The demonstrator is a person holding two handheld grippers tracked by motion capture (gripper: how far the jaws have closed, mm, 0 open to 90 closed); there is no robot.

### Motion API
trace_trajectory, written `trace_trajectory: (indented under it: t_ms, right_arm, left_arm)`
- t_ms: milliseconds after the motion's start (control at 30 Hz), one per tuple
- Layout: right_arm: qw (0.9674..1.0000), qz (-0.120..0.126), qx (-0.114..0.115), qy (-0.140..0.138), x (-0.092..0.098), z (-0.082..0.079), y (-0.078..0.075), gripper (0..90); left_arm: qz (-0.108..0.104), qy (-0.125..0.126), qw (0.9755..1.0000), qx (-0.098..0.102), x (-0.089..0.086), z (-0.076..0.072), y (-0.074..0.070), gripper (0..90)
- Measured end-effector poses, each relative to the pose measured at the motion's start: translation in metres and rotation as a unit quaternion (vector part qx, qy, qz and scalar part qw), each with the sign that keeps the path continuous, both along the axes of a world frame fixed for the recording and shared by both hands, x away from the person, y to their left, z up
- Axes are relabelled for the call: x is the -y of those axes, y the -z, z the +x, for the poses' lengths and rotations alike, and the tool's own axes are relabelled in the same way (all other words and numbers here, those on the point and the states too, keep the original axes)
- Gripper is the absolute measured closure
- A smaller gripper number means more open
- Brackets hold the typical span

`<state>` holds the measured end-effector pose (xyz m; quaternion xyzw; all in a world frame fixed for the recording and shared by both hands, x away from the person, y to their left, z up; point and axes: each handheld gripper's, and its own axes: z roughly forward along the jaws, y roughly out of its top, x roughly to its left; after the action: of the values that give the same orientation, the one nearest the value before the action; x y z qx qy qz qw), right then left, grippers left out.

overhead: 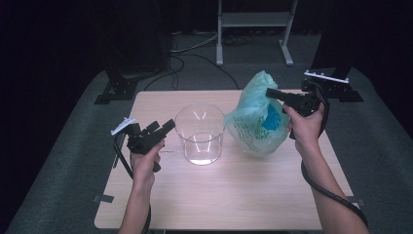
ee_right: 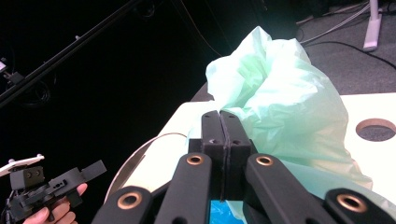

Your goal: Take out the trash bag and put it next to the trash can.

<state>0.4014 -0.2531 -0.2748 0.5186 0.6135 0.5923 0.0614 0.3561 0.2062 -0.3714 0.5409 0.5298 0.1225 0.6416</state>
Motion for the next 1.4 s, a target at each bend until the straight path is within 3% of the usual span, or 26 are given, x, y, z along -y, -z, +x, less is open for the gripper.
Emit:
trace_trajectory:
  t_ms: [500,767,1100,1400]
  right_arm:
    - [0.9998,0.010,-0.014,0.013,0.013,0.003,0.016,90.0]
    - [0.9993,0.005,-0.034,0.017,0.014,0.008,0.035,90.0]
    - [0.9978,-0.003,-0.064,0.013,0.004,0.016,0.066,90.0]
    - [0.9971,-0.018,-0.074,0.005,-0.011,0.021,0.082,90.0]
  left_arm:
    - [0.000,0.000,1.0000,-0.001,0.000,0.000,0.000,9.6]
    - [0.002,0.001,1.0000,0.001,0.001,0.000,0.000,9.6]
    - [0.001,0.001,1.0000,0.000,0.000,0.000,0.000,9.6]
    - [0.000,0.001,1.0000,0.001,-0.001,-0.001,-0.001,9.6]
